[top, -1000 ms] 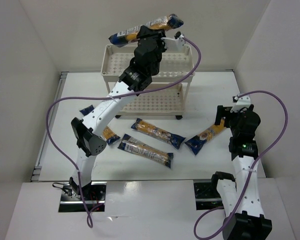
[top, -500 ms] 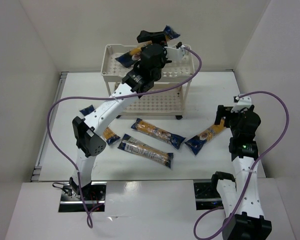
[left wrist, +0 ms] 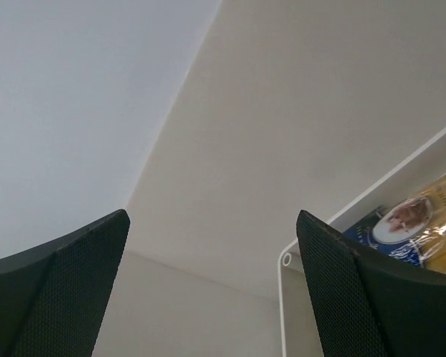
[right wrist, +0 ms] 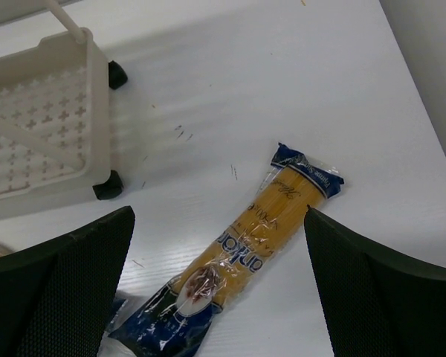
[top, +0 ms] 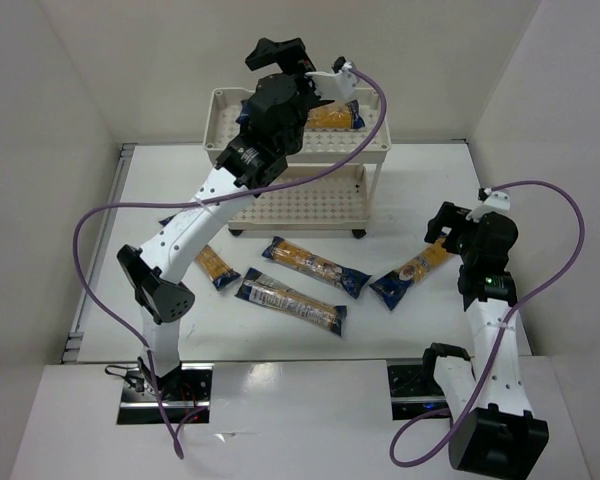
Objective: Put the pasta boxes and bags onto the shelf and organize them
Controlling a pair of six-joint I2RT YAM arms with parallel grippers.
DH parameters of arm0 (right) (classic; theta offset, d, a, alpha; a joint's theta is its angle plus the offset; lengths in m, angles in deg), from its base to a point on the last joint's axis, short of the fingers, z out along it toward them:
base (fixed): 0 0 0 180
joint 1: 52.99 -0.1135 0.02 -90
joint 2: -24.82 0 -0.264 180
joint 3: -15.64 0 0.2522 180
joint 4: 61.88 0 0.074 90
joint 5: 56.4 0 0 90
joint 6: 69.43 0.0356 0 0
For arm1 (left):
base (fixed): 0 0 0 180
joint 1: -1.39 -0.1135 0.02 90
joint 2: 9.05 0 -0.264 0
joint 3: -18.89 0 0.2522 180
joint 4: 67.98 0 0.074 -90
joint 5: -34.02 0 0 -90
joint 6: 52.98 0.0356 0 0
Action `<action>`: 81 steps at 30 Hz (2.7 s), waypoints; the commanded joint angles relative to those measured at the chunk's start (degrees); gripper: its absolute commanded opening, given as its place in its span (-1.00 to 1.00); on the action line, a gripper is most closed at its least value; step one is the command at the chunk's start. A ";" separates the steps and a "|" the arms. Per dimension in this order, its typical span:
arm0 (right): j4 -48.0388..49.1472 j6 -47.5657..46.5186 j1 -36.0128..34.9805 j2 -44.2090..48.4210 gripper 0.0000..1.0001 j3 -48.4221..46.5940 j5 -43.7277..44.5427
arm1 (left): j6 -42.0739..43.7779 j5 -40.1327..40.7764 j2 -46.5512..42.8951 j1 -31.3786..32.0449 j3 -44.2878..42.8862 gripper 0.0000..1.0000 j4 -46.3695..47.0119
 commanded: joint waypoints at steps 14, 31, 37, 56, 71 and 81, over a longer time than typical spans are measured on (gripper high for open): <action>-12.23 24.91 2.85 -10.51 1.00 -5.55 0.89 | -28.21 4.29 -20.17 -14.46 2.64 1.00 -5.60; -13.91 21.23 3.46 -35.05 1.00 -10.21 7.23 | -55.48 -15.57 -32.94 -40.15 56.21 1.00 -27.94; -14.70 21.75 3.46 -38.13 1.00 -7.93 3.80 | -57.85 -18.73 -27.06 -44.19 51.20 1.00 -29.08; -12.85 22.90 0.39 -46.31 -1.00 -8.45 3.45 | -56.19 -16.45 -20.89 -46.22 51.20 1.00 -28.55; -3.90 11.83 0.39 -34.10 -1.00 -33.41 4.06 | -56.18 -17.85 -23.88 -46.22 50.85 1.00 -28.03; 1.73 7.79 0.39 -29.87 -1.00 -47.55 5.30 | -55.65 -19.53 -30.91 -46.22 56.99 1.00 -28.55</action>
